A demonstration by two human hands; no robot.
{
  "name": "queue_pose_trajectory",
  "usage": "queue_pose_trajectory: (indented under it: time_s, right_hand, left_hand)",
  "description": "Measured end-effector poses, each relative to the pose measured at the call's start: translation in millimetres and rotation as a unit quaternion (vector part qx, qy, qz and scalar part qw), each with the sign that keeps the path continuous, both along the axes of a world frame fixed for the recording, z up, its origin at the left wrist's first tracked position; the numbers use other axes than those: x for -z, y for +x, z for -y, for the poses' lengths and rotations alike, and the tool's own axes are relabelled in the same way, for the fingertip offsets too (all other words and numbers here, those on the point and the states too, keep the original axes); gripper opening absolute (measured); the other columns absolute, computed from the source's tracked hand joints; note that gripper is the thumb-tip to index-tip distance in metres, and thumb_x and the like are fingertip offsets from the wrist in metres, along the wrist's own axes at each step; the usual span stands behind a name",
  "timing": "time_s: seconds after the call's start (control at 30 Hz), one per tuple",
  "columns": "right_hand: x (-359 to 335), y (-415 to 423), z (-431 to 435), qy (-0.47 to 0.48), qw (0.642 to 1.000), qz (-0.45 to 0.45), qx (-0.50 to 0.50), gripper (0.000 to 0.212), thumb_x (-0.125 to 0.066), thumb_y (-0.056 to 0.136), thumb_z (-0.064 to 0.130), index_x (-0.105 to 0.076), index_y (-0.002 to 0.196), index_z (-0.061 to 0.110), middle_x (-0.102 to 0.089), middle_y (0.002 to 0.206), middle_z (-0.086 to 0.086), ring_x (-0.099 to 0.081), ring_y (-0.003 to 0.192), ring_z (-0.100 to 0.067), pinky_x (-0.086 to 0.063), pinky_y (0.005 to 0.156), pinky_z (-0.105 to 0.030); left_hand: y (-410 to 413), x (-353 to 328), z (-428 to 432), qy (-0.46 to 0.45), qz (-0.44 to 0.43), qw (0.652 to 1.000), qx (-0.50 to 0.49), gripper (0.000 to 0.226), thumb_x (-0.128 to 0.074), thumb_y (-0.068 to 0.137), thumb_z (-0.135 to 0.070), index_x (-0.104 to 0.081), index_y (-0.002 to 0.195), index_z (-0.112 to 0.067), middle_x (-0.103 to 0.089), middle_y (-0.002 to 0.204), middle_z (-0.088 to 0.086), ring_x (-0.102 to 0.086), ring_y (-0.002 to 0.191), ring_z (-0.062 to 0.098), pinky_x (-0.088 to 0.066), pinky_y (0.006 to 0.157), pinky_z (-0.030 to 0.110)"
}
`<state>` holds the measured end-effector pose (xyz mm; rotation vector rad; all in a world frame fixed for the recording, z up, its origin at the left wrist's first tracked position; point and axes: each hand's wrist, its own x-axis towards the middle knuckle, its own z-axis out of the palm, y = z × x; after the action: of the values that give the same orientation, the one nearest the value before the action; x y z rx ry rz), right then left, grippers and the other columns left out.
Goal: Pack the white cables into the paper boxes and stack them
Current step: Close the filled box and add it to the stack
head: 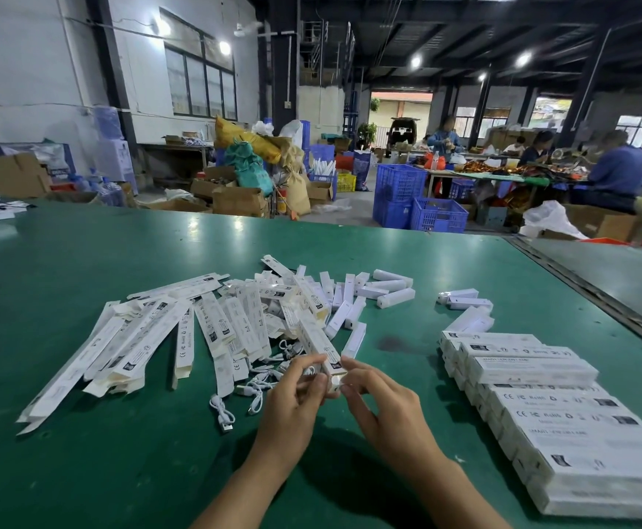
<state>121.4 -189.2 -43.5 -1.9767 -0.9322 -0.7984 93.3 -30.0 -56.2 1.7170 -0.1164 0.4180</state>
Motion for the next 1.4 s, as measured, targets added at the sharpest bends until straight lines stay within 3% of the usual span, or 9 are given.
queue_pose_trajectory:
  time_s: [0.2,0.4,0.57,0.73,0.9,1.03,1.13,1.27,1.4]
  right_hand:
    - [6,5,1,0.029,0.999,-0.002,-0.030,0.012,-0.066,0.090,0.008,-0.059,0.093,0.018,-0.071,0.110,0.001,-0.062,0.113,-0.001,-0.057,0.080,-0.027]
    - [6,6,1,0.058,0.998,-0.014,-0.033,0.009,-0.068,0.087,0.007,-0.063,0.087,0.015,-0.072,0.098,0.000,-0.065,0.107,0.001,-0.057,0.078,-0.020]
    - [6,1,1,0.069,0.995,-0.068,-0.026,0.027,-0.071,0.083,0.009,-0.057,0.096,0.028,-0.069,0.094,0.020,-0.069,0.079,0.006,-0.053,0.072,-0.012]
    - [6,-3,-2,0.074,0.994,-0.082,-0.015,0.029,-0.073,0.086,0.017,-0.056,0.105,0.029,-0.070,0.077,0.015,-0.068,0.071,0.004,-0.050,0.068,-0.011]
    - [5,-1,7,0.008,0.993,-0.112,0.032,0.052,-0.060,0.081,0.018,-0.046,0.127,0.037,-0.041,0.145,0.018,-0.066,0.077,-0.001,-0.054,0.068,-0.026]
    - [8,12,16,-0.051,0.976,-0.155,0.142,0.055,-0.067,0.083,0.015,-0.046,0.133,0.026,-0.031,0.151,0.017,-0.064,0.079,-0.005,-0.055,0.067,-0.038]
    - [8,15,17,-0.053,0.976,-0.144,0.158,0.039,-0.070,0.085,0.021,-0.057,0.122,0.024,-0.047,0.138,0.015,-0.063,0.074,-0.004,-0.055,0.065,-0.035]
    - [8,11,12,-0.047,0.982,-0.157,0.094,0.026,-0.071,0.086,0.028,-0.066,0.111,0.027,-0.061,0.101,0.020,-0.059,0.066,-0.004,-0.053,0.067,-0.030]
    - [9,8,11,-0.023,0.969,-0.245,-0.006,0.017,-0.069,0.081,0.042,-0.065,0.097,0.046,-0.065,0.073,0.012,-0.057,0.058,-0.008,-0.047,0.058,-0.024]
  left_hand:
    - [1,1,0,-0.002,0.010,1.000,0.000,0.019,-0.058,0.099,-0.031,-0.062,0.116,-0.040,-0.076,0.090,-0.012,-0.073,0.088,0.006,-0.050,0.074,0.010]
    - [-1,1,-1,0.023,0.028,0.999,0.015,0.042,-0.061,0.079,-0.065,-0.062,0.114,-0.042,-0.074,0.082,-0.008,-0.071,0.084,0.011,-0.055,0.080,0.031]
    - [-1,0,-2,0.056,0.043,0.997,0.002,0.037,-0.062,0.079,-0.064,-0.059,0.112,-0.047,-0.070,0.077,-0.015,-0.064,0.071,0.002,-0.046,0.067,0.016]
    - [-4,-3,1,0.079,0.039,0.996,0.006,0.019,-0.051,0.093,-0.062,-0.061,0.107,-0.055,-0.070,0.091,-0.020,-0.066,0.081,0.000,-0.050,0.074,0.017]
    - [-8,-19,0,-0.157,-0.004,0.985,0.077,0.024,-0.053,0.093,-0.046,-0.071,0.101,-0.032,-0.068,0.087,0.003,-0.060,0.074,0.015,-0.052,0.069,0.024]
    - [-4,-29,-11,-0.344,-0.051,0.934,0.085,0.042,-0.046,0.090,-0.045,-0.068,0.096,-0.010,-0.055,0.063,0.006,-0.046,0.055,0.015,-0.042,0.053,0.025]
    - [0,-31,-22,-0.431,-0.083,0.894,0.086,0.044,-0.047,0.089,-0.049,-0.064,0.097,-0.009,-0.043,0.053,0.003,-0.038,0.047,0.013,-0.037,0.047,0.024]
    - [1,-28,-28,-0.475,-0.058,0.873,0.094,0.071,-0.036,0.077,-0.079,-0.070,0.080,-0.016,-0.044,0.059,0.003,-0.039,0.052,0.014,-0.035,0.053,0.028]
    - [-2,-26,-23,-0.391,-0.024,0.911,0.131,0.059,-0.079,0.058,-0.071,-0.077,0.095,-0.025,-0.064,0.080,0.001,-0.052,0.063,0.010,-0.044,0.059,0.024]
